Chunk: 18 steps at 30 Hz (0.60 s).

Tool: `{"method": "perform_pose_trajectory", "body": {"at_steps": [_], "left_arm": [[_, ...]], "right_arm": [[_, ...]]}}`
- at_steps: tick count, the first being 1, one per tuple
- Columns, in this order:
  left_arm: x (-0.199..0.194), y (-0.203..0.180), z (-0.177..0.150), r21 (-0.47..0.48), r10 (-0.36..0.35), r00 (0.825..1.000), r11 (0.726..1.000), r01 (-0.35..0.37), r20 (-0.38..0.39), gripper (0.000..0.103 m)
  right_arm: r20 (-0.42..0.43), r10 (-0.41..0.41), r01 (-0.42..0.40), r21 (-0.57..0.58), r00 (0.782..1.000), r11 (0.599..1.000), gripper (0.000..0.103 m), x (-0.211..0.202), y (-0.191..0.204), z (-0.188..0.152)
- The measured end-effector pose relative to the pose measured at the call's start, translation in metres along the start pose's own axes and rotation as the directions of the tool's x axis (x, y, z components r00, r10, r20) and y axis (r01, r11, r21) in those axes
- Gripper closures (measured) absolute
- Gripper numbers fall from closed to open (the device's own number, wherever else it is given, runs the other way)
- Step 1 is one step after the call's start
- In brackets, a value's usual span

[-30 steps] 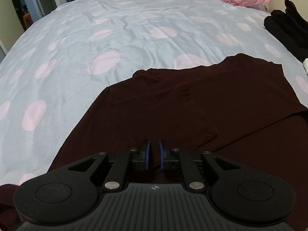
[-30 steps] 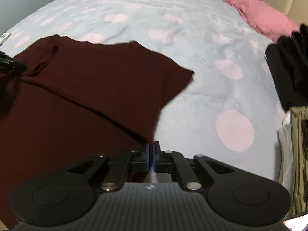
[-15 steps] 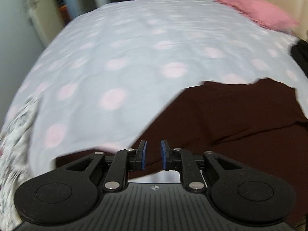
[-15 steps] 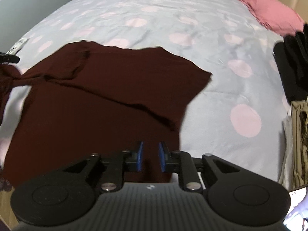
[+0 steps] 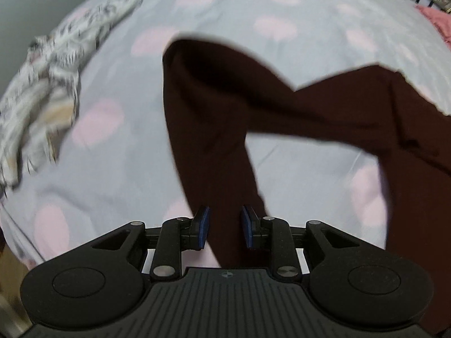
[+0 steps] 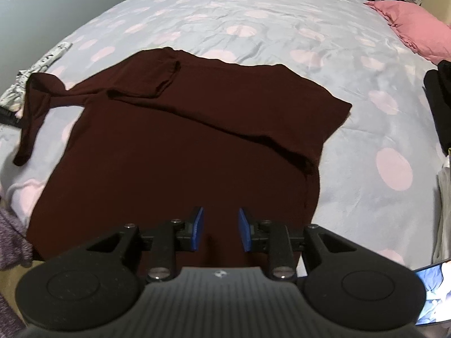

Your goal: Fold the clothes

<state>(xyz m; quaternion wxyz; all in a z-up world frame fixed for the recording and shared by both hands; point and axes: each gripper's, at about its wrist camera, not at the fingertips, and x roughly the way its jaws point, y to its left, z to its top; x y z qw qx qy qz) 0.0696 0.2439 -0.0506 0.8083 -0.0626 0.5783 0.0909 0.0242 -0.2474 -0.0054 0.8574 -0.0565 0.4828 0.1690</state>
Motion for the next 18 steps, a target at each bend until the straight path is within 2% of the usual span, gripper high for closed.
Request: {"method": "perform_pose_trajectory", "body": {"at_steps": [2,3,4,5,8,11,15,18], "left_arm": [[0.004,0.000,-0.003,0.013,0.011,1.000,1.000,-0.011,-0.013,0.080],[0.003,-0.001,-0.003,0.026,0.015,1.000,1.000,-0.015,-0.013,0.084],[0.001,-0.002,-0.002,0.032,0.022,1.000,0.999,-0.021,-0.010,0.089],[-0.001,-0.003,-0.001,0.037,0.021,1.000,0.999,-0.021,-0.001,0.100],[-0.021,-0.001,0.007,0.034,-0.010,0.998,0.999,0.008,0.069,0.103],[-0.054,-0.005,0.021,0.094,-0.083,0.988,0.993,0.072,0.127,0.103],[-0.111,-0.014,0.044,0.177,-0.178,0.961,0.974,0.142,0.209,0.103],[-0.148,-0.028,0.057,0.250,-0.264,0.934,0.947,0.203,0.242,0.103]], "right_arm": [[0.003,0.000,0.000,0.002,1.000,1.000,0.072,0.000,-0.002,0.001],[0.007,0.000,0.000,0.003,1.000,1.000,0.072,0.000,-0.003,0.001],[0.010,-0.001,0.001,0.004,1.000,1.000,0.072,0.000,-0.003,0.002],[0.014,-0.004,0.004,0.006,1.000,1.000,0.072,0.000,-0.004,0.002],[0.017,-0.004,0.003,0.016,1.000,1.000,0.072,-0.001,-0.005,0.001],[0.011,-0.001,0.000,0.029,1.000,1.000,0.072,-0.001,-0.007,0.000],[0.014,0.003,-0.004,0.034,1.000,0.999,0.072,-0.001,-0.009,0.001],[0.017,0.007,-0.008,0.031,1.000,0.999,0.072,-0.001,-0.009,0.001]]}}
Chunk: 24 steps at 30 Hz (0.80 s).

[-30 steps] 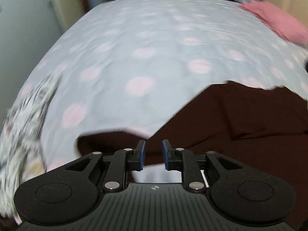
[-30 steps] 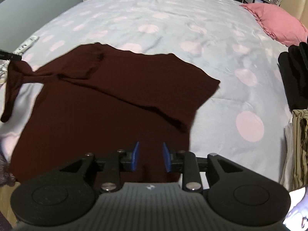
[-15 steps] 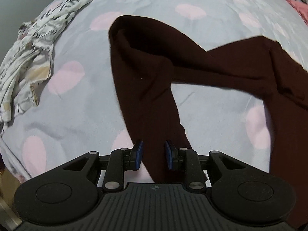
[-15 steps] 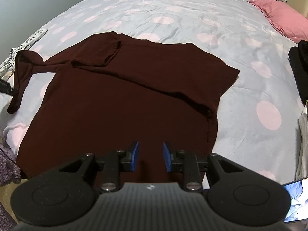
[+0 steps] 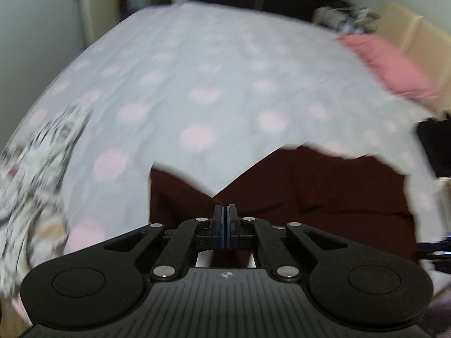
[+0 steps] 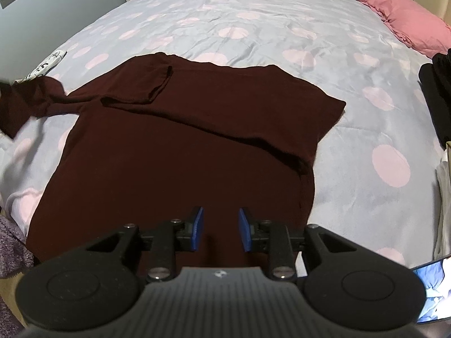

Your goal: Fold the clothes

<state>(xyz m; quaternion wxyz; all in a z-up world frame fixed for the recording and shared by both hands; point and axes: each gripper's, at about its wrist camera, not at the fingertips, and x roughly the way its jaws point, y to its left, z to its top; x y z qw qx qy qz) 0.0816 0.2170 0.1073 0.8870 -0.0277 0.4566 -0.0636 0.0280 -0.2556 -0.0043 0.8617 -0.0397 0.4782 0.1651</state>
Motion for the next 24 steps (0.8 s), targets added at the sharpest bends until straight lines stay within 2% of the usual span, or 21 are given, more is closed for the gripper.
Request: {"method": "perform_pose_trajectory", "body": {"at_steps": [3,5,10,13,15,18,24], "left_arm": [[-0.021,-0.025,0.018,0.077,-0.069,0.997,0.995,0.066,0.035,0.103],[-0.030,-0.048,0.022,0.146,-0.127,0.991,0.982,0.121,0.036,0.103],[-0.048,-0.103,0.012,0.311,-0.242,0.970,0.923,0.228,0.009,0.103],[-0.051,-0.136,-0.003,0.369,-0.278,0.961,0.892,0.261,-0.007,0.103],[-0.047,-0.148,-0.013,0.362,-0.301,0.953,0.886,0.288,-0.021,0.103],[-0.027,-0.167,-0.022,0.346,-0.300,0.953,0.891,0.294,-0.039,0.103],[0.027,-0.191,-0.029,0.318,-0.319,0.940,0.885,0.341,-0.119,0.103]], "right_arm": [[0.001,0.001,-0.001,0.005,1.000,1.000,0.072,-0.001,-0.003,-0.001],[-0.001,-0.001,0.001,0.012,1.000,1.000,0.072,-0.001,-0.005,-0.001],[0.005,-0.001,0.001,0.022,1.000,1.000,0.071,-0.003,-0.008,-0.003],[0.012,0.007,-0.007,0.020,1.000,1.000,0.071,-0.006,-0.008,-0.003],[0.022,0.024,-0.025,0.021,0.999,0.999,0.071,-0.009,-0.007,-0.004],[0.043,0.082,-0.083,0.020,0.996,0.996,0.071,-0.015,-0.003,-0.003],[0.099,0.180,-0.179,-0.021,0.979,0.984,0.071,-0.030,0.016,0.009]]}}
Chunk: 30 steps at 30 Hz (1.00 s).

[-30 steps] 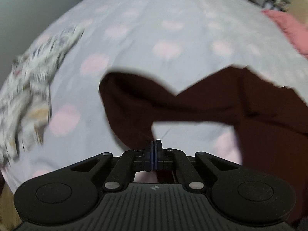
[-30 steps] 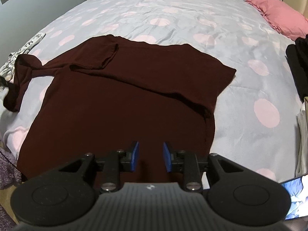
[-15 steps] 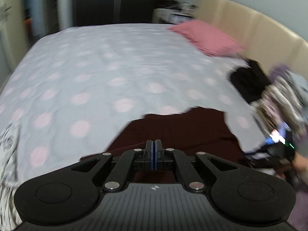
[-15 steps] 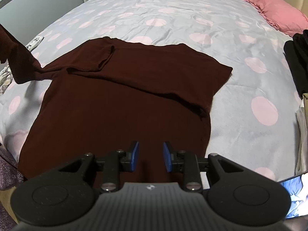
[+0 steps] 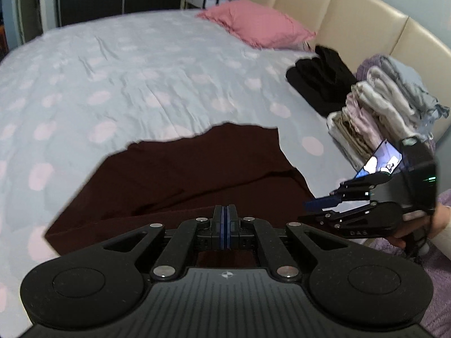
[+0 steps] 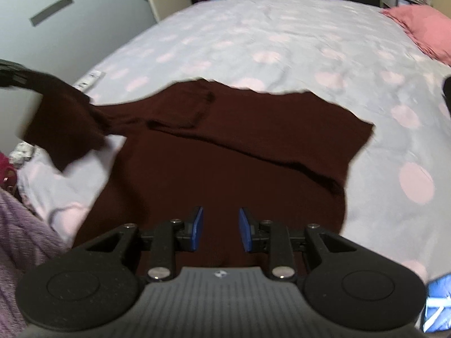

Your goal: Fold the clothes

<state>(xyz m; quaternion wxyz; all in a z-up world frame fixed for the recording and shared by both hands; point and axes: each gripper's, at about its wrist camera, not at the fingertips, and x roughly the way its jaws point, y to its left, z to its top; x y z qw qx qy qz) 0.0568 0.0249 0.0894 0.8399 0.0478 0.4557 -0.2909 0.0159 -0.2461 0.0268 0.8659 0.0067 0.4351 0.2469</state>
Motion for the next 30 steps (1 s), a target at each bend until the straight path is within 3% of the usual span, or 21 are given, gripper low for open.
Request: {"method": "perform_pose_trajectory", "body": {"at_steps": [8,13,16,19,22,25,30], "left_arm": [[0.075,-0.021,0.005,0.021,-0.095,0.990,0.995,0.098,-0.103,0.103],[0.122,-0.030,0.008,0.020,-0.097,0.984,0.995,0.101,-0.147,0.103],[0.133,-0.027,0.012,-0.019,-0.118,0.981,0.993,0.116,-0.154,0.102],[0.126,-0.024,0.017,-0.016,-0.111,0.985,0.994,0.110,-0.130,0.093],[0.114,-0.016,0.022,-0.033,-0.073,0.994,0.997,0.071,-0.086,0.087],[0.100,0.002,0.020,-0.061,0.021,0.999,0.998,-0.024,-0.044,0.087],[0.083,0.043,0.009,-0.216,0.124,0.992,0.968,-0.126,-0.021,0.086]], "right_arm": [[-0.005,0.050,-0.050,-0.042,0.999,0.998,0.071,0.004,0.019,0.009],[-0.044,0.081,-0.083,-0.043,0.996,0.996,0.069,0.014,0.024,0.003],[-0.061,0.067,-0.069,-0.033,0.996,0.997,0.053,0.022,0.022,0.000],[-0.073,0.052,-0.054,-0.017,0.996,0.998,0.052,0.031,0.016,-0.003],[-0.093,0.038,-0.038,0.001,0.995,0.999,0.052,0.041,0.009,-0.003],[-0.102,-0.006,0.009,0.029,0.995,1.000,0.052,0.048,-0.001,-0.005],[-0.107,-0.041,0.055,0.134,0.993,0.989,0.052,0.058,-0.026,-0.007]]}}
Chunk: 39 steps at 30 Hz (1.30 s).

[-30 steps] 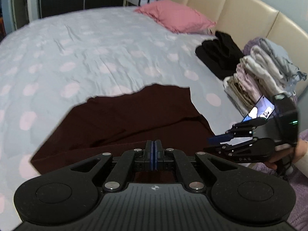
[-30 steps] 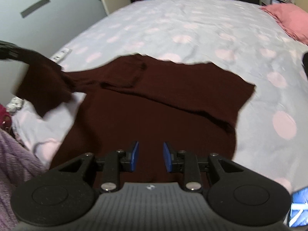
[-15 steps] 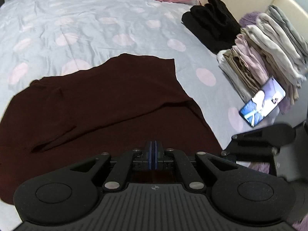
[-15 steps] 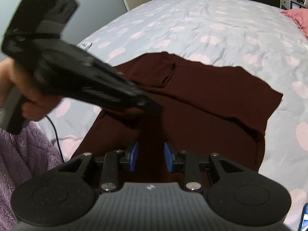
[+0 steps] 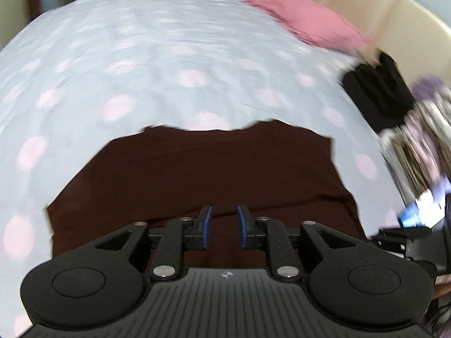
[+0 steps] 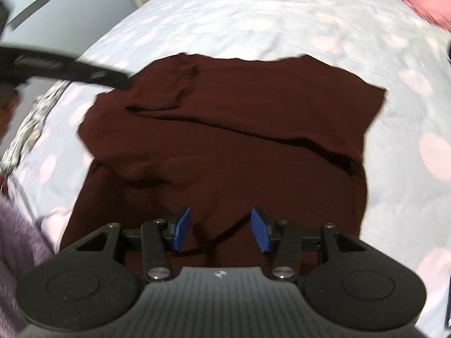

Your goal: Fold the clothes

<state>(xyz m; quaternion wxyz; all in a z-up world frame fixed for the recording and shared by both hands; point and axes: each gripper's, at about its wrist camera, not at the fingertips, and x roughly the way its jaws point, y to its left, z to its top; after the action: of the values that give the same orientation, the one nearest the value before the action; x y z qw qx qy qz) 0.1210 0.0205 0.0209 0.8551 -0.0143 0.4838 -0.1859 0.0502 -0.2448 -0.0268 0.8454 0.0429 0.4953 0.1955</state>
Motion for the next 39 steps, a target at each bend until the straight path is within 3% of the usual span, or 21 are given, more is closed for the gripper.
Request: {"method": "perform_pose_trajectory", "body": {"at_steps": [5,7,8,9,11,19,23,26,32,39], "left_arm": [[0.001,0.031,-0.003,-0.128,0.009,1.000,0.992,-0.011,-0.022,0.086],[0.000,0.033,-0.005,-0.116,0.024,0.999,0.993,-0.027,-0.022,0.086],[-0.001,0.034,-0.006,-0.107,0.030,0.999,0.994,-0.033,-0.021,0.086],[-0.002,0.035,-0.007,-0.102,0.038,0.999,0.994,-0.040,-0.021,0.086],[-0.003,0.038,-0.008,-0.101,0.053,0.998,0.993,-0.054,-0.017,0.086],[-0.027,0.068,0.012,-0.143,0.125,0.992,0.982,-0.121,0.019,0.086],[-0.043,0.106,0.037,-0.161,0.207,0.978,0.966,-0.202,0.013,0.085],[-0.044,0.127,0.042,-0.140,0.288,0.958,0.948,-0.287,-0.018,0.085],[-0.033,0.147,0.044,-0.182,0.285,0.958,0.941,-0.285,-0.027,0.085],[-0.030,0.138,0.055,-0.120,0.290,0.957,0.950,-0.288,0.004,0.085]], "right_arm": [[-0.003,-0.035,0.035,0.014,0.999,0.999,0.062,0.020,-0.008,0.006],[-0.013,-0.044,0.044,-0.008,0.999,0.999,0.067,0.025,-0.005,0.005],[-0.018,-0.048,0.048,-0.019,0.999,0.999,0.082,0.027,-0.003,0.005],[-0.018,-0.053,0.053,-0.037,0.998,0.998,0.091,0.027,0.000,0.004],[-0.011,-0.060,0.059,-0.061,0.998,0.996,0.096,0.023,0.007,0.004],[0.079,-0.042,0.050,-0.101,0.996,0.994,0.097,-0.031,0.030,0.022],[0.126,-0.016,0.038,-0.172,0.992,0.984,0.097,-0.058,0.047,0.043],[0.148,0.005,0.023,-0.188,0.989,0.982,0.097,-0.073,0.053,0.064],[0.186,0.060,-0.016,-0.230,0.981,0.973,0.098,-0.109,0.067,0.125],[0.256,0.094,-0.005,-0.329,0.962,0.944,0.098,-0.162,0.094,0.196]]}}
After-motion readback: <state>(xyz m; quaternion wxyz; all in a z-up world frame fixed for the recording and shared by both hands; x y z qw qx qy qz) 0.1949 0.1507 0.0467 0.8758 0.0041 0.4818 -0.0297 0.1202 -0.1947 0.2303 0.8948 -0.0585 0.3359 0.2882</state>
